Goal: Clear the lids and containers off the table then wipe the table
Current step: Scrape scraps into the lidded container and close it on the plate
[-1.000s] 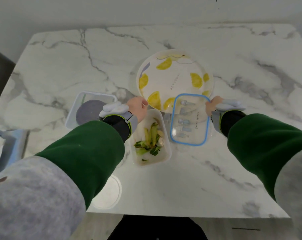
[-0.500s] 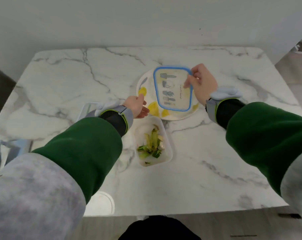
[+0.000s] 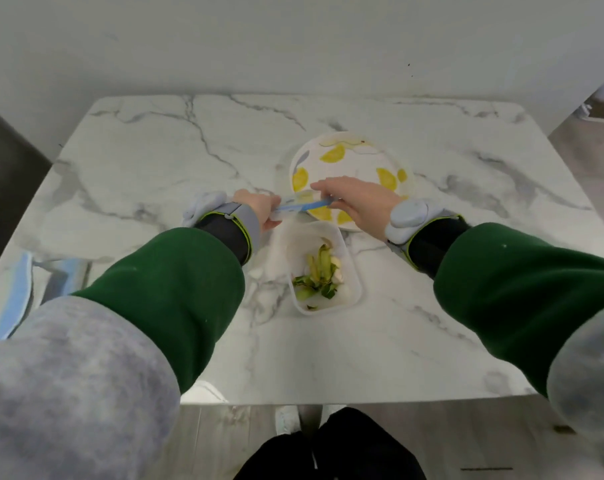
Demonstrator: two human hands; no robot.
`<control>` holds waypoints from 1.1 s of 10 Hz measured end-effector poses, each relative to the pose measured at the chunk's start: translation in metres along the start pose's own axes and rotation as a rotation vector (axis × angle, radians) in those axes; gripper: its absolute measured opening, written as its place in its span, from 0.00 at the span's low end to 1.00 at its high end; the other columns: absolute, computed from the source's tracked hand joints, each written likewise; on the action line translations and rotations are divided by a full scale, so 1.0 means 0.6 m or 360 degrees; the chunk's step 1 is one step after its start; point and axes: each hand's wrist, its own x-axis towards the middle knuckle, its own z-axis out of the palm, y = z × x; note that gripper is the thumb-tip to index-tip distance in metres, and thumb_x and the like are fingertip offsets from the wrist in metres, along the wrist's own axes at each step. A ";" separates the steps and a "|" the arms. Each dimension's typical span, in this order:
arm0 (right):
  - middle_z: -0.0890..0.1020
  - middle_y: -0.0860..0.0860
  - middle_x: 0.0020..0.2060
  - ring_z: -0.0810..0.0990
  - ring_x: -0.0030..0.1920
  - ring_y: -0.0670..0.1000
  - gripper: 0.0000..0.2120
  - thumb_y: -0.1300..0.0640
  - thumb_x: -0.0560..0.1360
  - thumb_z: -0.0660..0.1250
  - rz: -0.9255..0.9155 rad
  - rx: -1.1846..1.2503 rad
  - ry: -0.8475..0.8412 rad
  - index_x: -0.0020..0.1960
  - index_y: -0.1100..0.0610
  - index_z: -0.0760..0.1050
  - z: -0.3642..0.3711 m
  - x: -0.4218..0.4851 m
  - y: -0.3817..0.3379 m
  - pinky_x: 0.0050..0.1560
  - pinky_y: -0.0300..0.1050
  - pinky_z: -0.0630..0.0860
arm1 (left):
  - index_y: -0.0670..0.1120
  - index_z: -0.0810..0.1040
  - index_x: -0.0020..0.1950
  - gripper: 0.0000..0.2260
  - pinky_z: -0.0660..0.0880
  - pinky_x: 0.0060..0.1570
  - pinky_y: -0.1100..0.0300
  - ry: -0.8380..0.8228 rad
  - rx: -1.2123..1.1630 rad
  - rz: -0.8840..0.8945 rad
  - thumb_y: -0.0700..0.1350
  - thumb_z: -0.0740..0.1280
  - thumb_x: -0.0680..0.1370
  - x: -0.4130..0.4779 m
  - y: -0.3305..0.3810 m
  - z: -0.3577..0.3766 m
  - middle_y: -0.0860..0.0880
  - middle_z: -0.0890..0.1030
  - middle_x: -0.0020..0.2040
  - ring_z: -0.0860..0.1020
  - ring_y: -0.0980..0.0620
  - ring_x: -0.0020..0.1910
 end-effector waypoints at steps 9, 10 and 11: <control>0.78 0.61 0.51 0.77 0.41 0.57 0.33 0.54 0.75 0.68 0.1238 0.0943 -0.0299 0.73 0.60 0.56 0.109 -0.046 0.076 0.50 0.55 0.78 | 0.39 0.77 0.51 0.20 0.76 0.61 0.52 0.0013 0.1503 -0.0084 0.53 0.75 0.70 -0.070 -0.119 0.012 0.42 0.81 0.50 0.80 0.47 0.49; 0.79 0.60 0.55 0.80 0.49 0.58 0.33 0.48 0.73 0.68 0.1117 0.0505 -0.0377 0.71 0.60 0.60 0.127 -0.038 0.085 0.57 0.56 0.76 | 0.39 0.77 0.52 0.22 0.76 0.61 0.51 0.0071 0.1584 -0.0107 0.58 0.70 0.73 -0.065 -0.124 0.006 0.42 0.83 0.51 0.81 0.45 0.51; 0.77 0.59 0.59 0.78 0.55 0.60 0.33 0.46 0.71 0.70 0.1036 0.0380 -0.0419 0.68 0.60 0.62 0.136 -0.026 0.099 0.59 0.55 0.74 | 0.40 0.72 0.46 0.16 0.78 0.59 0.51 0.0094 0.1545 -0.0159 0.54 0.65 0.77 -0.055 -0.130 0.006 0.42 0.81 0.45 0.78 0.46 0.42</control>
